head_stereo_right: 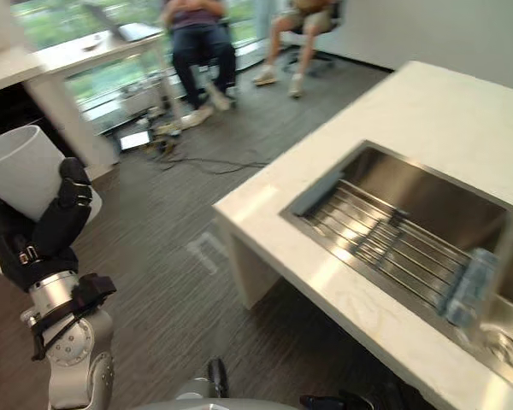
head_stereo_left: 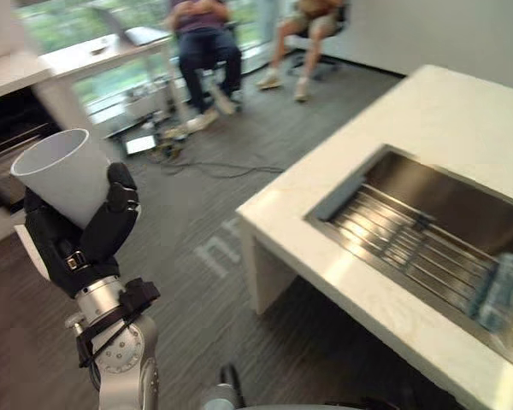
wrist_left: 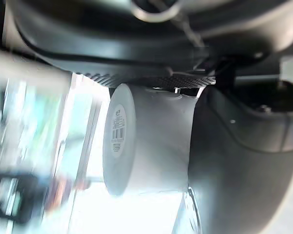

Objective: Walk over to the sink, pick up the cup, carry it to the dishwasher, place the cup inside the dishwasher, then close the dishwasher door

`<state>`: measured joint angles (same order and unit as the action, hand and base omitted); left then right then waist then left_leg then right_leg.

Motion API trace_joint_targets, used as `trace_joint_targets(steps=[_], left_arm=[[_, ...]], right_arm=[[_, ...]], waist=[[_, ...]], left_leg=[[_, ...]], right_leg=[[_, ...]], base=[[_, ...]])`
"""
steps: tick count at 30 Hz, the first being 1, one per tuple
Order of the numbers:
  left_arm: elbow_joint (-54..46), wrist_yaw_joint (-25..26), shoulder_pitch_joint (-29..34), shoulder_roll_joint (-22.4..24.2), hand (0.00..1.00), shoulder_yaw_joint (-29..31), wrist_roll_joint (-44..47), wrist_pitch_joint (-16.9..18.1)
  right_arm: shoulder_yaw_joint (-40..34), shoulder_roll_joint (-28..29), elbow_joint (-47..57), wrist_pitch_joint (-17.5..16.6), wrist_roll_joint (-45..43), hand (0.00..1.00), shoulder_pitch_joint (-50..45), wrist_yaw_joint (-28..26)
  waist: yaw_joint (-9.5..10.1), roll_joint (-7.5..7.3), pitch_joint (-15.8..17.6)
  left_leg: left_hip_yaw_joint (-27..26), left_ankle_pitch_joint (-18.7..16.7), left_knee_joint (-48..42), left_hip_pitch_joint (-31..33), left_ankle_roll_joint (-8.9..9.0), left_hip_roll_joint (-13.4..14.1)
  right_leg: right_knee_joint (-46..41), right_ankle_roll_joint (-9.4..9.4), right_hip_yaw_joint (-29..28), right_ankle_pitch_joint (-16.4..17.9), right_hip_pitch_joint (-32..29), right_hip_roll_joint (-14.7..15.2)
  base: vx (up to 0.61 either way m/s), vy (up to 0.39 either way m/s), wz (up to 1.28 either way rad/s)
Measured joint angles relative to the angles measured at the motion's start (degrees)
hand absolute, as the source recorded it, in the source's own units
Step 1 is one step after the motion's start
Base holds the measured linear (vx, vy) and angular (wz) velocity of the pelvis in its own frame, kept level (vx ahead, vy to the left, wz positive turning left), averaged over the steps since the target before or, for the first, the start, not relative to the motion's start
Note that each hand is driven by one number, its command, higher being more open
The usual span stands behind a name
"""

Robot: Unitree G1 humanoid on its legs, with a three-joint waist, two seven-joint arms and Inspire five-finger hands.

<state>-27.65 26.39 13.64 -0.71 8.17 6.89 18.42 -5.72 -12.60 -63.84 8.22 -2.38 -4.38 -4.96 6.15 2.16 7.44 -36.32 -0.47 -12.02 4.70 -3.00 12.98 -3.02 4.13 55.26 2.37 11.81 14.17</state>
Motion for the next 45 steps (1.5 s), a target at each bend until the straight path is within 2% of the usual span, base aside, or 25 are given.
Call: trace_joint_targets(steps=[2,3,4,5,7,8,9,11,13,14,15,17,19,21,22,23,24,25,28,31,32,35,38,42,45], left_arm=[[-2.5,0.06,1.31,1.2,0.0,0.13,-0.15,0.5],[-3.5,-0.12,1.36,1.16,0.0,-1.34,-0.55,0.85],[-3.44,-0.16,1.02,0.91,0.0,-2.16,-1.39,1.13],[-3.37,-0.39,1.07,0.31,0.0,-3.54,-1.44,1.39],[-2.91,-0.76,1.64,0.16,0.0,-4.68,-1.36,1.53],[-2.09,-0.73,2.54,-0.02,0.0,-4.57,-1.32,2.09],[-0.95,-0.73,3.59,-0.34,0.0,-4.41,-1.29,2.72],[0.48,-1.0,4.27,-0.67,0.0,-4.47,-1.26,3.36],[3.87,-2.58,2.5,-1.26,0.0,-6.52,-1.1,4.61],[7.19,-4.12,0.32,-2.54,0.0,-9.87,0.43,6.92],[11.45,-5.69,-2.78,-3.77,0.0,-12.79,1.9,9.2],[18.12,-6.63,-5.69,-4.23,0.0,-16.31,3.04,10.28],[22.21,-6.28,-5.71,-4.3,0.0,-17.82,2.31,10.02],[22.94,-5.74,-5.71,-4.68,0.0,-17.99,-0.03,9.7],[22.6,-5.38,-6.24,-5.4,0.0,-19.2,-2.71,9.46],[22.46,-5.32,-6.36,-5.26,0.0,-19.75,-3.16,9.37],[21.45,-4.95,-6.32,-4.98,0.0,-21.44,-4.94,9.34],[21.57,-5.06,-6.45,-5.48,0.0,-22.41,-6.81,8.65],[21.2,-5.34,-7.29,-6.65,0.0,-22.13,-7.52,8.56],[20.5,-5.03,-7.26,-8.32,0.0,-21.36,-7.0,8.43],[16.66,-6.52,-6.76,-7.49,0.0,-18.74,-3.52,8.12],[16.66,-6.51,-6.76,-7.52,0.0,-18.76,-3.52,8.12],[16.4,-6.29,-7.2,-6.6,0.0,-18.29,-2.69,8.24],[17.47,-9.81,-10.11,-4.88,0.0,-17.89,3.0,7.94],[19.71,-13.49,-10.41,-3.46,0.0,-18.25,9.52,7.87]], right_arm=[[1.17,-0.76,0.26,0.01,0.21,1.0,2.15,-0.28],[1.89,-1.04,0.52,0.06,0.38,1.0,2.74,-0.61],[2.06,-1.03,0.48,0.28,0.92,1.0,2.98,-0.92],[2.68,-0.02,0.75,0.89,1.34,1.0,2.98,-2.07],[2.67,1.74,1.29,1.33,1.45,1.0,2.9,-2.78],[2.6,2.62,1.27,1.66,1.43,1.0,3.25,-2.98],[2.57,3.06,1.27,1.72,1.37,1.0,3.47,-3.37],[2.0,3.89,1.38,1.72,1.27,1.0,3.56,-3.5],[-0.29,4.62,3.15,1.3,0.25,1.0,0.71,-2.99],[-3.47,4.9,5.86,0.88,-1.43,1.0,-1.51,-2.05],[-5.3,5.51,7.27,0.62,-4.64,1.0,-2.34,-0.85],[-5.25,5.38,7.47,0.44,-10.57,1.0,-2.55,1.43],[-4.73,6.03,7.29,0.34,-14.45,1.0,-2.15,2.47],[-3.99,5.77,7.14,0.0,-14.27,1.0,-0.15,1.07],[-4.02,6.76,6.11,0.87,-13.93,1.0,-0.3,0.23],[-4.01,6.68,6.03,1.09,-13.8,1.0,-0.68,0.07],[-3.22,5.89,6.55,2.72,-14.5,1.0,-0.76,-0.19],[-1.68,4.94,6.06,4.13,-14.24,1.0,-0.09,-0.15],[0.24,5.41,6.31,3.73,-14.31,1.0,-0.07,-0.2],[1.44,5.22,6.37,3.63,-14.25,1.0,-0.09,-0.37],[4.84,5.23,6.89,5.02,-14.24,1.0,0.44,-2.19],[4.84,5.24,6.8,5.0,-14.24,1.0,0.42,-2.18],[2.89,4.91,7.2,4.01,-14.29,1.0,-1.2,-3.25],[-2.0,5.15,8.71,0.54,-15.68,1.0,-4.7,-8.09],[-4.98,5.52,9.21,-1.06,-16.72,1.0,-10.35,-11.61]], waist=[[0.23,0.4,-0.31],[0.02,1.56,-1.01],[-0.21,1.89,-1.41],[-1.04,0.86,-1.92],[-0.88,0.31,-2.32],[-0.75,0.29,-2.34],[-0.69,0.4,-2.46],[-0.47,0.33,-2.42],[-1.44,0.34,-2.39],[-3.46,1.18,-2.94],[-5.27,0.99,-2.2],[-5.45,1.13,-1.75],[-5.42,1.55,-1.52],[-5.66,1.47,-1.67],[-6.31,-1.84,-3.04],[-6.49,-2.03,-2.92],[-5.93,-1.08,-2.01],[-5.7,-0.92,-1.38],[-5.36,-1.05,-1.66],[-3.69,-1.25,-1.91],[-5.14,-3.88,-0.76],[-5.14,-3.81,-0.71],[-5.42,-3.17,-0.9],[-9.19,-2.99,-0.91],[-10.01,-2.63,-1.2]], left_leg=[[-3.25,0.0,-1.33,-3.89,-0.34,0.66],[-7.38,1.3,-0.72,-5.73,-1.57,1.91],[-9.63,1.11,-0.73,-5.35,-1.66,1.64],[-11.67,1.26,0.38,-4.57,-1.83,0.47],[-10.42,2.77,8.06,-6.3,0.38,-3.35],[-8.6,4.96,13.75,-7.88,0.93,-6.05],[-6.61,6.23,16.77,-8.48,0.62,-7.98],[-2.44,6.12,17.0,-7.65,0.1,-9.72],[5.7,5.96,16.96,-6.46,-1.1,-11.54],[13.89,6.2,16.95,-4.75,-2.38,-12.19],[21.76,6.75,16.96,-3.61,-3.65,-13.14],[28.49,8.09,16.89,-4.04,-3.2,-14.29],[31.56,7.95,16.92,-5.41,-2.98,-14.28],[32.74,5.98,17.32,-4.83,-1.66,-14.15],[29.17,3.59,11.29,-2.68,-2.31,-15.94],[28.14,2.88,8.42,-2.17,-2.24,-15.64],[28.18,-0.53,8.8,-4.18,-0.47,-14.72],[29.82,0.87,11.41,-6.61,0.09,-14.24],[31.93,1.37,12.34,-7.3,0.54,-13.37],[32.92,3.28,16.66,-9.45,1.32,-12.73],[34.04,6.24,17.54,-7.89,1.7,-14.98],[33.76,6.26,17.56,-8.35,1.77,-14.39],[30.65,5.78,17.52,-7.66,2.71,-12.73],[30.92,6.69,17.5,-5.62,3.08,-12.01],[31.84,6.68,17.49,-6.49,3.12,-12.0]], right_leg=[[-0.82,0.18,2.38,0.13,0.68,1.68],[-2.07,0.5,4.01,0.25,1.18,1.44],[-2.61,0.58,4.67,0.21,1.39,1.44],[-1.84,0.32,5.45,-0.07,1.83,1.35],[-1.16,2.15,9.19,-1.36,4.02,1.17],[-1.31,2.33,10.24,-1.53,5.17,1.34],[-2.16,2.34,10.9,-1.66,5.97,1.9],[-5.21,2.18,9.83,-1.71,6.98,3.41],[-13.6,-2.04,-0.49,-1.93,6.55,5.7],[-19.24,-5.3,-13.0,0.89,4.23,4.26],[-18.97,-3.11,-24.02,9.15,2.65,-1.52],[-14.87,-2.07,-34.42,13.58,-0.18,-6.91],[-11.05,-1.75,-39.64,13.75,-4.29,-8.5],[-8.29,-1.33,-45.94,11.37,-11.0,-9.32],[-8.26,-1.8,-47.83,9.39,-12.54,-7.8],[-8.59,-1.75,-47.82,9.26,-12.53,-7.67],[-9.62,-1.61,-48.1,6.66,-10.56,-9.15],[-10.19,-1.1,-48.0,6.02,-9.28,-9.73],[-10.08,-1.37,-47.64,5.48,-8.23,-10.86],[-9.54,-1.57,-47.77,5.3,-7.66,-11.72],[-1.01,-1.52,-46.02,3.93,-3.76,-10.03],[-1.51,-1.68,-46.4,3.95,-3.68,-10.27],[-1.04,-2.84,-50.08,2.56,-6.0,-11.71],[2.27,-3.32,-48.37,1.06,-6.44,-12.48],[3.41,-3.54,-46.74,1.25,-4.74,-12.53]], base=[[0.0,0.244,1.18],[0.02,0.207,1.18],[0.01,0.263,1.48],[-0.02,0.248,1.49],[-0.01,0.246,1.26],[0.01,0.151,0.94],[0.02,0.128,0.96],[0.05,0.072,1.28],[0.11,0.054,2.26],[0.14,-0.096,3.35],[0.12,-0.149,3.43],[0.07,-0.142,2.36],[0.04,-0.03,1.06],[0.01,-0.016,0.71],[0.04,-0.02,0.8],[0.21,-0.067,0.92],[0.19,-0.076,0.51],[0.21,-0.075,0.52],[0.1,-0.05,0.46],[0.09,-0.055,0.15],[0.0,0.0,0.0],[-0.02,-0.023,-0.1],[-0.08,-0.021,-0.53],[-0.06,-0.034,-0.01],[0.01,-0.038,0.17]])
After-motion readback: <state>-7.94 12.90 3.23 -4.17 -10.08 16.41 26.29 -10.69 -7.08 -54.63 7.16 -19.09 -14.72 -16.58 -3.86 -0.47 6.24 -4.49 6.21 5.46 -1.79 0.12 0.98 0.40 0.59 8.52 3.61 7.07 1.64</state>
